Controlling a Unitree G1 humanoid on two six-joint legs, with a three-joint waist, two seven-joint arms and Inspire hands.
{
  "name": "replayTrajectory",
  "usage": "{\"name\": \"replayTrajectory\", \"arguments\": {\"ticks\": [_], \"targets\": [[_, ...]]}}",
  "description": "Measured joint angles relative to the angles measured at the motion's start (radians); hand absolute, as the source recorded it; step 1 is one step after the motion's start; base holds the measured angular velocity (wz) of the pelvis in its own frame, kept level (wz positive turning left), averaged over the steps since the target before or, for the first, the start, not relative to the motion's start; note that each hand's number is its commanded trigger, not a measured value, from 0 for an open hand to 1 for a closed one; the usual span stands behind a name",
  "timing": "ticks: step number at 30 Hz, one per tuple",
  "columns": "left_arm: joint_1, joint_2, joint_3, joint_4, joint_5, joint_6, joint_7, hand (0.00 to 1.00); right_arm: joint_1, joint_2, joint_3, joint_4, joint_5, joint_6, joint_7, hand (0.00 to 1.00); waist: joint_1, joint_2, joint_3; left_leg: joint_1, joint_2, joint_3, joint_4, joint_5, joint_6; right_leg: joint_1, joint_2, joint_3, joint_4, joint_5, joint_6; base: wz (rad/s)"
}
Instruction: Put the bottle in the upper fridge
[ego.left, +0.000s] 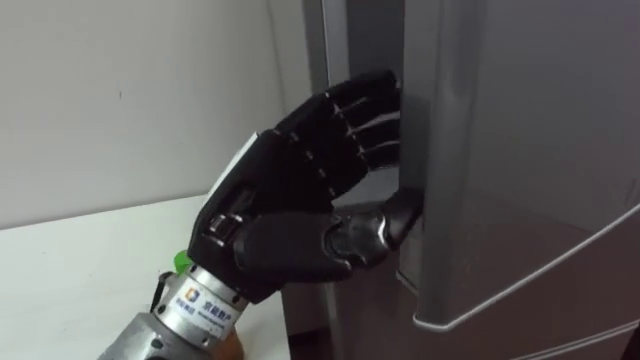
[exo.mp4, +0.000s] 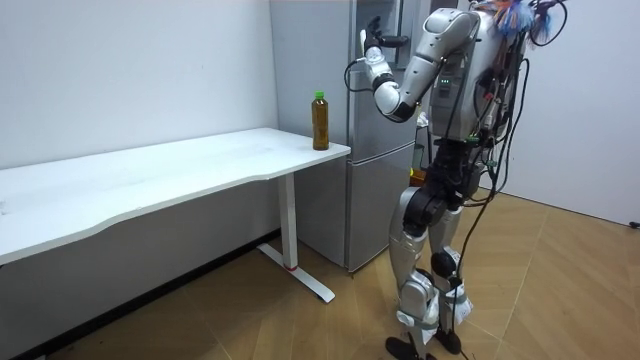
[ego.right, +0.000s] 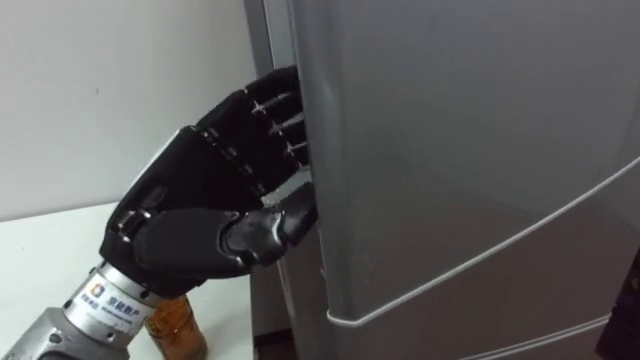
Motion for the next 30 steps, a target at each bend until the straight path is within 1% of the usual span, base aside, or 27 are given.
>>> {"name": "replayTrajectory", "arguments": {"ticks": [2,3,5,6,8,10,11,14,16,17,18,21,23,27,30], "targets": [[0.000,-0.016,0.010,0.007,-0.001,0.000,0.007,0.96,0.001,0.000,0.001,0.000,0.007,0.000,0.000,0.00,-0.007,-0.001,0.0012,0.000,-0.001,0.000,-0.006,0.001,0.002,-0.002,-0.001,0.000,0.000,0.001,0.002,0.00],[0.000,-0.022,0.008,0.007,-0.001,0.000,0.007,0.92,0.001,0.000,0.001,0.000,0.012,0.000,0.000,0.00,-0.008,-0.001,0.0013,0.000,-0.001,0.000,-0.007,0.001,0.002,-0.002,-0.001,0.000,0.000,0.001,0.002,0.00],[0.000,-0.037,-0.009,0.007,-0.003,0.000,0.006,0.79,0.001,0.000,0.004,0.001,0.027,-0.001,0.000,0.00,-0.013,0.001,0.0001,0.002,-0.001,0.001,-0.012,0.001,0.002,-0.002,0.000,-0.001,0.001,0.001,0.001,0.00],[0.000,-0.045,-0.021,0.007,-0.004,0.000,0.004,0.74,0.001,0.000,0.005,0.001,0.027,-0.002,0.000,0.00,-0.014,0.001,0.0002,0.002,0.000,0.002,-0.013,0.001,0.002,-0.002,0.001,-0.001,0.000,0.002,0.001,0.00],[0.000,-0.051,-0.026,0.007,-0.015,0.000,0.004,0.69,0.000,0.000,0.008,0.001,0.027,-0.002,0.000,0.00,-0.019,0.000,0.0006,0.002,0.000,0.008,-0.013,0.002,0.002,-0.002,0.001,0.000,-0.001,0.001,0.000,-0.04],[0.000,-0.051,-0.027,0.007,-0.032,0.000,0.004,0.67,-0.001,0.000,0.011,0.001,0.027,-0.003,0.000,0.00,-0.023,0.000,0.0010,0.003,0.001,0.018,-0.013,0.002,0.002,-0.002,0.001,0.002,-0.003,0.001,-0.001,-0.07],[0.000,-0.051,-0.028,0.007,-0.042,0.000,0.004,0.67,-0.001,0.000,0.016,0.001,0.027,-0.006,0.001,0.00,-0.025,-0.003,0.0024,0.006,0.001,0.025,-0.014,0.002,0.002,-0.001,0.000,0.004,-0.003,0.000,-0.001,-0.08],[0.000,-0.053,-0.029,0.007,-0.053,0.000,0.004,0.63,-0.001,0.000,0.034,0.000,0.027,-0.020,0.001,0.00,-0.029,-0.008,0.0061,0.008,0.000,0.026,-0.014,0.002,0.001,0.000,-0.002,0.003,-0.003,-0.001,-0.001,-0.04],[0.000,-0.054,-0.032,0.007,-0.060,0.000,0.004,0.61,-0.001,0.001,0.040,0.000,0.027,-0.022,0.001,0.00,-0.029,-0.013,0.0096,0.008,0.000,0.027,-0.014,0.002,0.002,-0.001,-0.002,0.003,-0.003,-0.002,0.000,0.00],[0.000,-0.054,-0.033,0.007,-0.063,0.000,0.004,0.58,-0.001,0.002,0.040,0.000,0.027,-0.022,0.001,0.00,-0.028,-0.016,0.0111,0.008,0.000,0.027,-0.015,0.002,0.002,-0.002,-0.003,0.003,-0.004,-0.002,0.000,0.00],[0.000,-0.055,-0.033,0.007,-0.065,0.000,0.004,0.57,-0.002,0.002,0.040,0.000,0.027,-0.022,0.002,0.00,-0.027,-0.016,0.0117,0.008,0.000,0.027,-0.015,0.002,0.002,-0.003,-0.003,0.003,-0.005,-0.003,0.000,0.00],[0.000,-0.055,-0.043,0.007,-0.065,0.000,0.004,0.50,-0.002,0.002,0.041,-0.001,0.028,-0.024,0.002,0.00,-0.027,-0.016,0.0114,0.008,-0.001,0.027,-0.015,0.002,0.002,-0.003,-0.004,0.003,-0.004,-0.004,0.001,0.00],[0.000,-0.054,-0.056,0.007,-0.066,0.000,0.001,0.42,-0.003,0.002,0.041,-0.001,0.028,-0.024,0.002,0.00,-0.027,-0.015,0.0110,0.008,0.000,0.027,-0.015,0.002,0.002,-0.003,-0.004,0.003,-0.002,-0.004,0.001,0.00],[0.000,-0.056,-0.069,0.007,-0.066,0.000,0.001,0.38,-0.002,0.002,0.042,-0.001,0.029,-0.034,0.002,0.00,-0.028,-0.013,0.0096,0.010,0.000,0.025,-0.014,0.002,0.002,-0.003,-0.004,0.002,-0.002,-0.004,0.001,0.00],[0.000,-0.056,-0.074,0.007,-0.066,0.000,-0.003,0.27,-0.002,0.000,0.042,-0.001,0.029,-0.035,0.007,0.00,-0.028,-0.011,0.0080,0.011,0.000,0.024,-0.013,0.002,0.002,-0.002,-0.004,0.002,-0.001,-0.004,0.001,0.00]]}}
